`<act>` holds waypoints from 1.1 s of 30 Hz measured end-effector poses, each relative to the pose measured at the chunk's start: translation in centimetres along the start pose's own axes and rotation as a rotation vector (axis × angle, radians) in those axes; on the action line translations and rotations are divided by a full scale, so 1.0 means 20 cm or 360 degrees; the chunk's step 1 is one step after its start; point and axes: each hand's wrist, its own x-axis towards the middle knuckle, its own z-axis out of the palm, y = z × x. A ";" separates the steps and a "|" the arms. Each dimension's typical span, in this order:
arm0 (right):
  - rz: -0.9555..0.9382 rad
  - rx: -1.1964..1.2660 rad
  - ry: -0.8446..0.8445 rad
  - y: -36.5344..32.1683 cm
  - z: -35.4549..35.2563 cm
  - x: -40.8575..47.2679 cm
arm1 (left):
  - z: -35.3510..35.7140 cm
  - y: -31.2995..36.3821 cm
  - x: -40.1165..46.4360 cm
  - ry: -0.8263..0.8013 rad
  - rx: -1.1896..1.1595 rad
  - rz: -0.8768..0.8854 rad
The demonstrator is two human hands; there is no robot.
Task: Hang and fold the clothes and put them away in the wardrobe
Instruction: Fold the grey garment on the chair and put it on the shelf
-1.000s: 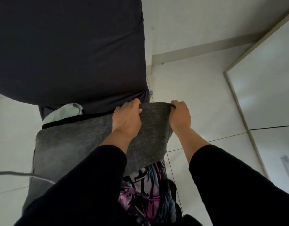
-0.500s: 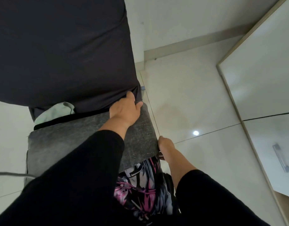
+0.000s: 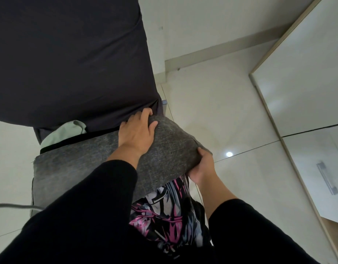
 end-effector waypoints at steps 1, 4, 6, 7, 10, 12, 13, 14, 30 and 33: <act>0.0006 0.0081 -0.0044 -0.01 -0.01 -0.01 | 0.01 0.00 0.00 0.0028 0.0005 0.0020; 0.0076 0.0264 -0.0187 -0.06 -0.02 -0.04 | 0.00 0.04 0.01 0.0143 0.0008 -0.0003; 0.0134 0.0289 -0.0229 -0.11 0.00 -0.08 | -0.01 0.05 0.00 0.0272 0.0003 -0.0033; 0.0149 0.0290 -0.0199 -0.12 0.02 -0.10 | -0.02 0.05 -0.01 0.0316 -0.0021 -0.0052; 0.0121 0.0304 -0.0050 -0.16 0.08 -0.16 | -0.02 0.08 -0.03 0.0241 -0.0058 -0.0112; 0.0047 0.0312 0.0011 -0.17 0.10 -0.18 | -0.01 0.10 -0.06 0.0129 0.0026 -0.0145; 0.0023 0.0287 0.0016 -0.18 0.11 -0.20 | 0.00 0.11 -0.09 0.0086 0.0057 -0.0152; 0.0009 0.0241 0.0011 -0.18 0.11 -0.21 | 0.02 0.12 -0.13 0.0035 0.0083 -0.0142; -0.1551 -0.1130 0.0500 -0.11 0.33 -0.45 | -0.03 0.08 -0.25 -0.0794 -0.0564 -0.0263; -0.2133 -0.1681 0.0383 0.00 0.42 -0.58 | -0.13 0.07 -0.30 -0.0884 -0.1422 -0.0539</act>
